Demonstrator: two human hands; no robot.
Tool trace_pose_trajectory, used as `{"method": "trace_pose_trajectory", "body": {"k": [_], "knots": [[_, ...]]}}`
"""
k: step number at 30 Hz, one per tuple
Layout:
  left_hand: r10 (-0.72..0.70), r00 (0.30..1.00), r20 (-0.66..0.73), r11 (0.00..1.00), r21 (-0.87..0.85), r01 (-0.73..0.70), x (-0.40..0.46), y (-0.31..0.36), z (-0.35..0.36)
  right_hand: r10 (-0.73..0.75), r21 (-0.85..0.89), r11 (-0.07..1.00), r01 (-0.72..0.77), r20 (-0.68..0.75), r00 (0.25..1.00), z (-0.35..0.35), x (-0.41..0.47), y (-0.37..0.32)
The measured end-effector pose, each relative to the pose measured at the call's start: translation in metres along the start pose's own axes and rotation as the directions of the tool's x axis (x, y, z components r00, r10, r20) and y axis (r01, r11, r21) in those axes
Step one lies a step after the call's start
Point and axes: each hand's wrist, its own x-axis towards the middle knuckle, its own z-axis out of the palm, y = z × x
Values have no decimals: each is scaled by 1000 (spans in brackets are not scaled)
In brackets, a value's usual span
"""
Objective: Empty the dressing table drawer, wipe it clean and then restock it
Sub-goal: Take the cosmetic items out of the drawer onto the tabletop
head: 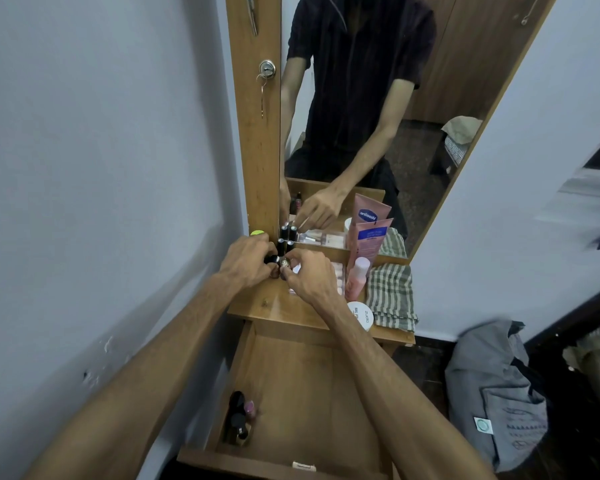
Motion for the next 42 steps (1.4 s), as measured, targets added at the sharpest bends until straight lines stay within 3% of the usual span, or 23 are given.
{"method": "trace_pose_trajectory", "body": {"k": [8,13,18,23,26,30,33,37,42], "knots": [[2,999,-50,1000,-19,-3,-3,-1,-1,3,48,999,0,-61,998,0,-2,8],[9,987,-160,994,-109,-27,-19,0,-5,-11,95,995,26,-154,988,-3,-18,7],[-16,987,-157,976,-216,-18,-50,7,-8,-4,73,997,11,-88,996,1,-46,6],[-24,1000,2,959,-282,24,-91,12,-2,-67,127,990,64,15,998,12,-93,-1],[-61,986,152,956,-277,102,-114,12,6,-41,138,990,17,167,985,19,-124,-5],[-46,895,443,965,-213,154,-142,9,13,-45,120,993,-5,409,911,28,-157,-10],[-44,820,571,976,-150,157,-158,6,15,-53,123,992,-10,494,868,33,-175,-14],[-39,775,631,993,-62,100,-174,4,19,-65,143,990,-12,522,851,39,-191,-20],[-31,792,610,1000,20,24,-184,4,25,-58,130,991,-9,501,864,42,-196,-25]]}}
